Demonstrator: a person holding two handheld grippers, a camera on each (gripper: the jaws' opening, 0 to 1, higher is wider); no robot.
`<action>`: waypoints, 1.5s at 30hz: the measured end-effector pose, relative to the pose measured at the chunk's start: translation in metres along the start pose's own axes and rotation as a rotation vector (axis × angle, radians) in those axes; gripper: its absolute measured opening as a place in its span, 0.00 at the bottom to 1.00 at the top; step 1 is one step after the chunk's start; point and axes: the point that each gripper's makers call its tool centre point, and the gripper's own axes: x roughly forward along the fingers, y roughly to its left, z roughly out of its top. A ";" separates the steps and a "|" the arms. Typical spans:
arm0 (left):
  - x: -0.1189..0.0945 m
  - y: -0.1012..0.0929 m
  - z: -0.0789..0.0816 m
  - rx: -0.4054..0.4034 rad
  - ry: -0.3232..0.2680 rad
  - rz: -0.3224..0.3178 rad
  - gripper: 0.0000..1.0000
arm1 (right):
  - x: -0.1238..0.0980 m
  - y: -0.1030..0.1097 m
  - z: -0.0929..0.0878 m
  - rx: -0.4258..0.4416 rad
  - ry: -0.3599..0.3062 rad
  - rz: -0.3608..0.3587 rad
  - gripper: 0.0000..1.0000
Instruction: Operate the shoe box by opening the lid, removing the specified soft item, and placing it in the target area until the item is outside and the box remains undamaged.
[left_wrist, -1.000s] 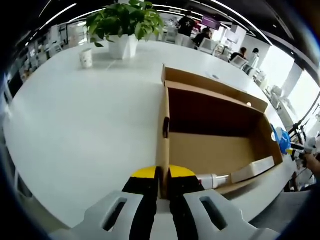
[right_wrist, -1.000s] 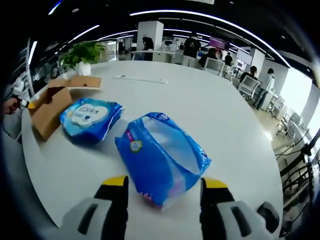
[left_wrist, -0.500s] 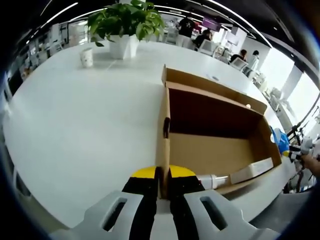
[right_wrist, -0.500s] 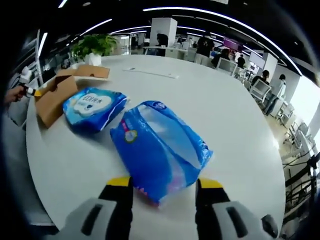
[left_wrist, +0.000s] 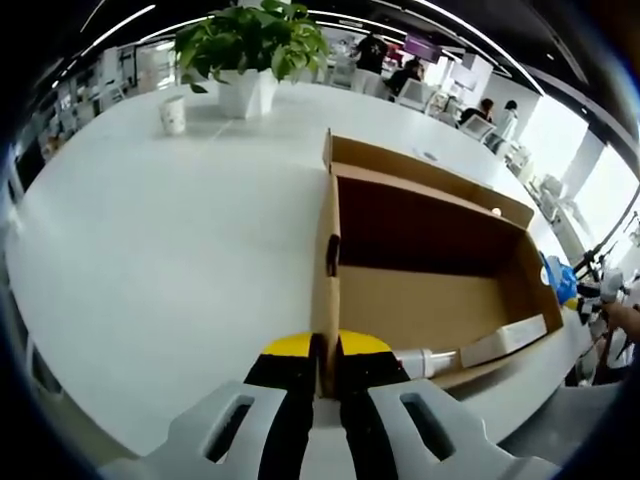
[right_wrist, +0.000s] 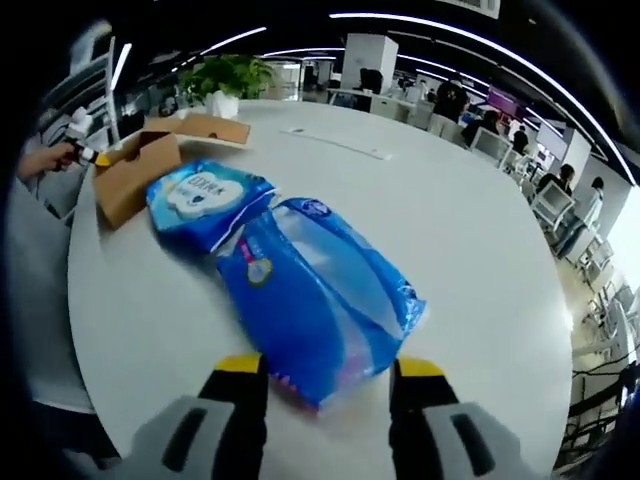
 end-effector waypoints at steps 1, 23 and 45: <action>0.000 0.000 0.000 0.001 0.000 0.000 0.05 | 0.000 0.000 0.001 -0.006 0.003 0.004 0.46; 0.001 0.001 0.000 -0.003 0.000 -0.002 0.05 | 0.012 -0.010 0.009 -0.009 0.015 -0.001 0.42; 0.001 0.001 -0.001 -0.011 -0.002 -0.009 0.05 | 0.026 -0.013 0.017 -0.006 0.017 0.006 0.44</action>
